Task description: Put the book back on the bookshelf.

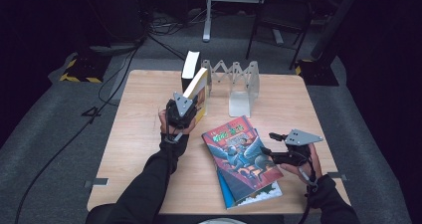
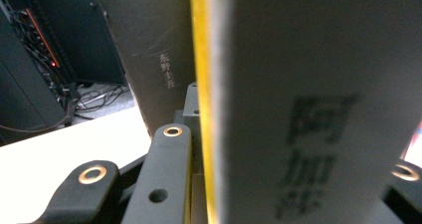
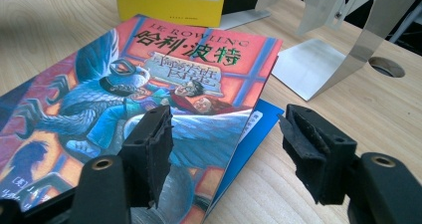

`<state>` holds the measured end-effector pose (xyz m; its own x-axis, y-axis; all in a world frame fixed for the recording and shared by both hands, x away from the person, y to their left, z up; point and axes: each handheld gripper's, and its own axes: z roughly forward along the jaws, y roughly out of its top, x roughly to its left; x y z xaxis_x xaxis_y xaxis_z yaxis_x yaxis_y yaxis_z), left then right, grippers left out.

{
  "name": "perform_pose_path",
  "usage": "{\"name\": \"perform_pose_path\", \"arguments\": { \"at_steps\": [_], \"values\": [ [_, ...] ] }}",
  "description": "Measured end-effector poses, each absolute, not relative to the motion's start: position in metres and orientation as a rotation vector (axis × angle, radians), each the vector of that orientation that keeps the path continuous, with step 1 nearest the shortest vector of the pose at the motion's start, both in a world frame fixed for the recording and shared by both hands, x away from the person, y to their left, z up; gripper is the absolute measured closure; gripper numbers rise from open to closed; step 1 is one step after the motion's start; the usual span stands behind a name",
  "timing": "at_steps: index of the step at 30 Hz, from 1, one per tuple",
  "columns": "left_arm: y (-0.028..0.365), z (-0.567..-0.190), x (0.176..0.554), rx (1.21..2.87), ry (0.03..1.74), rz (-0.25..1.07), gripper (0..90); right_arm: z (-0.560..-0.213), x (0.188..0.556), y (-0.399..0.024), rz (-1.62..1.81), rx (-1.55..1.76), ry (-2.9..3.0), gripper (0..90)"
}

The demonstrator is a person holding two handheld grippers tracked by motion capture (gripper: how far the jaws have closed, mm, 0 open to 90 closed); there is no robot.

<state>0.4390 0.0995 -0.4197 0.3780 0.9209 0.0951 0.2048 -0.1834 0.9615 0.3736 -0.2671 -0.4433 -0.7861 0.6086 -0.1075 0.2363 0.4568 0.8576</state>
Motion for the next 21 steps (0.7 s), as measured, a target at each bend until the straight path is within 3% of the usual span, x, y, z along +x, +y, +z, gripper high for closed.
{"name": "perform_pose_path", "arguments": {
  "at_steps": [21],
  "values": [
    [0.075,-0.429,0.459,1.549,1.112,0.954,74.7,-0.447,0.376,-0.27,1.284,0.737,2.32,36.0]
  ]
}}
